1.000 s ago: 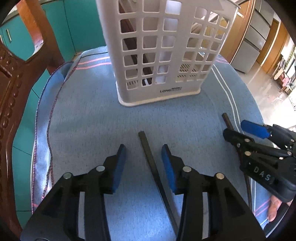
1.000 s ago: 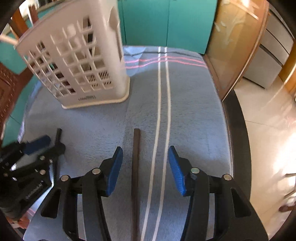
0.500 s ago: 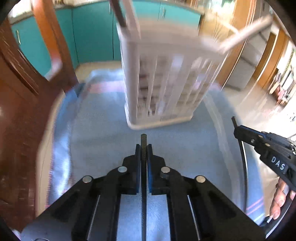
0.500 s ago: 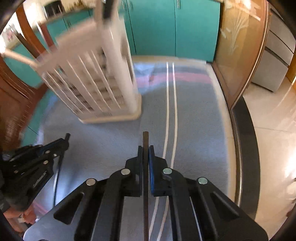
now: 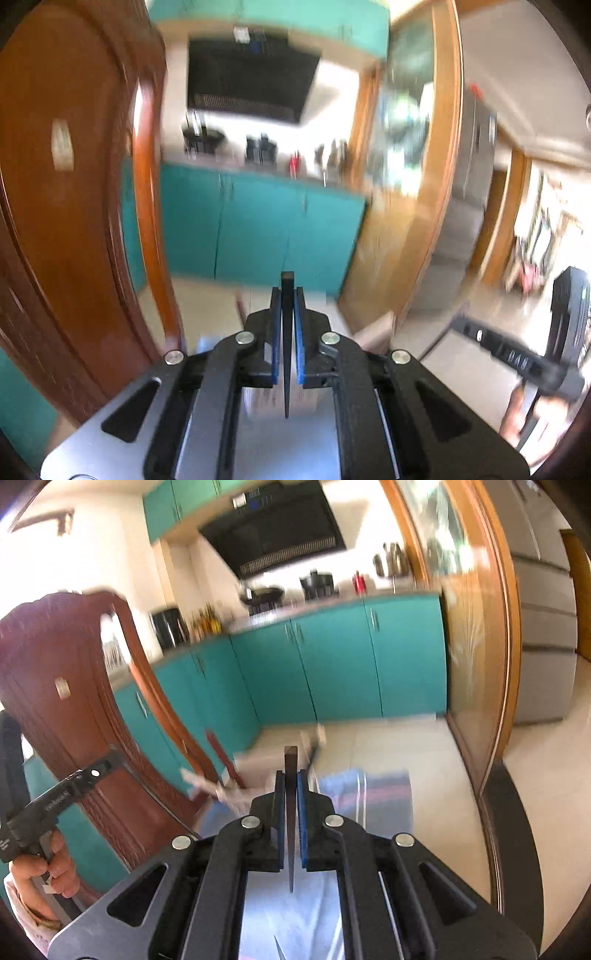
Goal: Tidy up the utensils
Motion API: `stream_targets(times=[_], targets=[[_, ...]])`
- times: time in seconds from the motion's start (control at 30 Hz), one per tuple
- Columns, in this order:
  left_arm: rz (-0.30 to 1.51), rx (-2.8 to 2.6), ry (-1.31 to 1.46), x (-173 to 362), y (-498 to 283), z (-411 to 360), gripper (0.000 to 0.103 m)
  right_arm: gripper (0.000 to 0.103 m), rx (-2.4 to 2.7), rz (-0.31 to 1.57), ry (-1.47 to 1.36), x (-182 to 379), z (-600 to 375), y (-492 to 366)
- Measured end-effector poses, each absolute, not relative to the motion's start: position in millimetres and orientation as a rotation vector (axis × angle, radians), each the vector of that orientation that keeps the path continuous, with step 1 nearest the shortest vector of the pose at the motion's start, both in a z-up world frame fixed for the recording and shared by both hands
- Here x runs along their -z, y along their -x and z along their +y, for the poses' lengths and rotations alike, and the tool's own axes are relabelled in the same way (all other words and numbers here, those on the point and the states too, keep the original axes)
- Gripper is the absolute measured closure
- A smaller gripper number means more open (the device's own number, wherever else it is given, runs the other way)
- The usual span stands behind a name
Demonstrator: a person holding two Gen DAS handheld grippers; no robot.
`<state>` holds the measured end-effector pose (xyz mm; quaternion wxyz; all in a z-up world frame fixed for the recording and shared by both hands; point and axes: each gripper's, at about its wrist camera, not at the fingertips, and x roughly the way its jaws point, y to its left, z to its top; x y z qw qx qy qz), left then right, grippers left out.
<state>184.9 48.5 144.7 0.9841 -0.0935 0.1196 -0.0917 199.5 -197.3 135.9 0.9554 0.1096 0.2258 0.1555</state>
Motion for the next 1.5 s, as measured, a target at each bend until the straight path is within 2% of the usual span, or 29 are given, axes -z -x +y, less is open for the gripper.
stream_targets(times=[0.17,0.3,0.5,0.77,0.8,0.83,0.87,0.9,0.97,1.0,1.13,1.23,1.37,1.5], targets=[[0.062,0.122,0.283,-163,-194,58,0.096,0.096,-0.298,0.266,-0.317,-179,-195,-206],[0.127,0.078,0.248,-137,-236,55,0.096,0.096,-0.185,0.119,-0.295,-184,-181,-213],[0.233,0.075,0.155,-107,-270,35,0.096,0.096,-0.201,0.172,-0.243,-140,-160,-255],[0.336,0.067,0.155,-80,-282,34,0.096,0.096,-0.224,0.275,-0.188,-113,-143,-275],[0.344,0.072,0.161,-78,-282,35,0.096,0.092,-0.218,0.279,-0.187,-112,-143,-274],[0.345,0.074,0.159,-77,-280,36,0.094,0.08,-0.212,0.281,-0.186,-111,-144,-273],[0.342,0.072,0.153,-76,-279,36,0.092,0.073,-0.21,0.275,-0.187,-111,-145,-271],[0.336,0.069,0.146,-77,-277,35,0.088,0.063,-0.211,0.265,-0.191,-112,-147,-267],[0.321,0.064,0.139,-81,-269,35,0.073,0.058,-0.207,0.25,-0.2,-114,-153,-261],[0.307,0.064,0.142,-83,-262,36,0.062,0.053,-0.209,0.239,-0.207,-118,-157,-254],[0.266,0.062,0.151,-89,-231,38,0.037,0.028,-0.208,0.173,-0.232,-130,-172,-227],[0.268,0.076,0.109,-86,-214,32,0.029,0.012,-0.186,0.139,-0.2,-127,-179,-202],[0.256,0.016,-0.019,-69,-188,18,0.022,0.004,-0.141,0.179,-0.125,-93,-183,-176],[0.277,-0.031,-0.089,-37,-158,19,0.017,0.004,-0.146,0.358,-0.117,-57,-187,-157]])
